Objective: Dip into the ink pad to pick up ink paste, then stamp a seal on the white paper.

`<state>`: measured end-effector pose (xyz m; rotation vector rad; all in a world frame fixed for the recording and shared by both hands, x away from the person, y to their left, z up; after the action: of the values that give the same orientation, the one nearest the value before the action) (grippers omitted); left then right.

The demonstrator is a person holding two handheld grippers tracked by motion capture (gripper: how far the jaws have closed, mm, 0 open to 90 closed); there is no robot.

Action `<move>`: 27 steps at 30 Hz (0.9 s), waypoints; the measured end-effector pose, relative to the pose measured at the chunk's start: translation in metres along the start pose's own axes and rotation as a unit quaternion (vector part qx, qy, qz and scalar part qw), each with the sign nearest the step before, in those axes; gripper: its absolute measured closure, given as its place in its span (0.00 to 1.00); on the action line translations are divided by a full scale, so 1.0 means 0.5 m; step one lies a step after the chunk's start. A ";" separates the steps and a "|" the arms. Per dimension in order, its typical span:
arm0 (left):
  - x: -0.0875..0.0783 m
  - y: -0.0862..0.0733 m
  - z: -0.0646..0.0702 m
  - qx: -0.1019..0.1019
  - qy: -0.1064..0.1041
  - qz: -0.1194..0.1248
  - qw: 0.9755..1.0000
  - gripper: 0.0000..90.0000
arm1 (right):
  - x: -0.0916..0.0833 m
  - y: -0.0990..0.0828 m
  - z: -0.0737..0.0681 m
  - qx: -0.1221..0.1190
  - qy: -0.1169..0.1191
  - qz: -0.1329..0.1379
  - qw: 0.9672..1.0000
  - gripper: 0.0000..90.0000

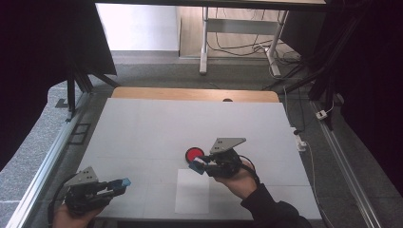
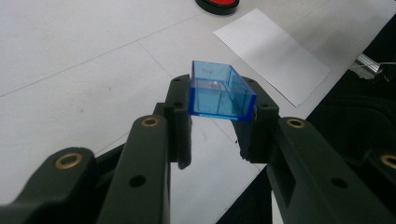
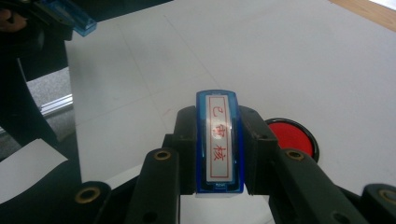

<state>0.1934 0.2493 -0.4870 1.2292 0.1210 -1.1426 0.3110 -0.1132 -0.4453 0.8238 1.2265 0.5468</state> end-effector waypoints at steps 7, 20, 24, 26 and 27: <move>0.000 0.001 0.000 0.001 0.000 0.000 1.000 0.75 | -0.004 -0.005 -0.013 -0.008 0.007 -0.003 1.000 0.79; 0.001 0.001 0.000 0.002 -0.002 -0.001 1.000 0.75 | 0.007 -0.019 -0.024 -0.007 0.014 -0.019 1.000 0.79; 0.001 0.001 0.000 0.002 -0.002 -0.002 1.000 0.75 | 0.016 -0.022 -0.029 -0.008 0.017 -0.024 1.000 0.79; 0.001 0.001 0.000 0.002 -0.001 -0.002 1.000 0.75 | 0.022 -0.024 -0.032 -0.010 0.019 -0.028 0.999 0.79; 0.001 0.001 0.000 0.002 -0.002 -0.002 1.000 0.75 | 0.025 -0.025 -0.033 -0.011 0.020 -0.030 0.999 0.79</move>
<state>0.1942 0.2489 -0.4870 1.2308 0.1185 -1.1478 0.2977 -0.1070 -0.4644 0.7584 1.2769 0.5292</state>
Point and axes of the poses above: each handheld gripper's, and its own axes: x roughly forward along the jaws, y roughly out of its top, z roughly to its right, the point moved 2 cm from there along x, roughly forward along the jaws, and after that the axes turned 13 degrees about -x, right-handed, at the moved point
